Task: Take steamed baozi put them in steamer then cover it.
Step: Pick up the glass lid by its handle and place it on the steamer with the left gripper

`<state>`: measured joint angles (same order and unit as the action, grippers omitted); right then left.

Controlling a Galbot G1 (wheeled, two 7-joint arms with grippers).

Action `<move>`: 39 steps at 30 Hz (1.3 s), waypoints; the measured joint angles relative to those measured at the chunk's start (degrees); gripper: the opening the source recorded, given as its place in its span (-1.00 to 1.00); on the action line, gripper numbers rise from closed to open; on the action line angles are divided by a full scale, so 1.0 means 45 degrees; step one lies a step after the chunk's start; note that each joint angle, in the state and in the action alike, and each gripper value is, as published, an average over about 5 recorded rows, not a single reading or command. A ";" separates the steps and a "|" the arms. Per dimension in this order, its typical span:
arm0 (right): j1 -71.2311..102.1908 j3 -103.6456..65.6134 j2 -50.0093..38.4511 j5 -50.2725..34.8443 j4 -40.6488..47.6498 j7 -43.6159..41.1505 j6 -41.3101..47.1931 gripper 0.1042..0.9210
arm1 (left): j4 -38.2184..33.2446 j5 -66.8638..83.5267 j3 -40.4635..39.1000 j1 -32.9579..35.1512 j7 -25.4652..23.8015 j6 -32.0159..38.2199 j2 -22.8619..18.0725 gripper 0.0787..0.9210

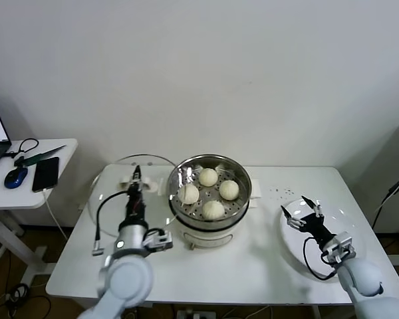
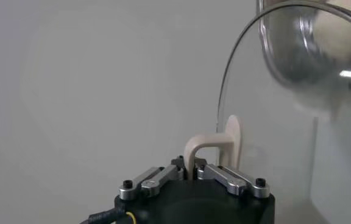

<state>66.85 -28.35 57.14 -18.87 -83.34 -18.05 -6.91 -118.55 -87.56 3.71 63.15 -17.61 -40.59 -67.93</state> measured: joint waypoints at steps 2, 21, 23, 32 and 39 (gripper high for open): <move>0.0034 -0.0070 -0.0009 0.0011 0.0005 0.0000 -0.0017 0.76 | 0.0291 -0.0197 -0.0539 -0.0560 -0.0309 -0.0161 -0.0354 -0.82; 0.0350 -0.0749 -0.0047 0.0053 0.0200 -0.0138 -0.0203 0.76 | 0.3532 -0.0576 -0.3305 -0.3531 -0.0882 -0.0359 -0.3322 -0.82; 0.0353 -0.0770 -0.0029 0.0068 0.0233 -0.0156 -0.0217 0.76 | 0.3832 -0.0601 -0.3375 -0.3658 -0.0837 -0.0358 -0.3535 -0.82; 0.0364 -0.0848 0.0011 0.0115 0.0363 -0.0239 -0.0274 0.76 | 0.4874 -0.0453 -0.3537 -0.3941 -0.0477 -0.0355 -0.4038 -0.82; 0.0366 -0.0873 0.0013 0.0151 0.0406 -0.0268 -0.0291 0.76 | 0.5463 -0.0178 -0.3665 -0.4191 -0.0296 -0.0354 -0.4173 -0.82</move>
<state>68.50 -32.28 57.20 -18.19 -81.52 -19.26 -8.22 -93.97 -88.36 -12.78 44.29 -18.94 -42.19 -86.71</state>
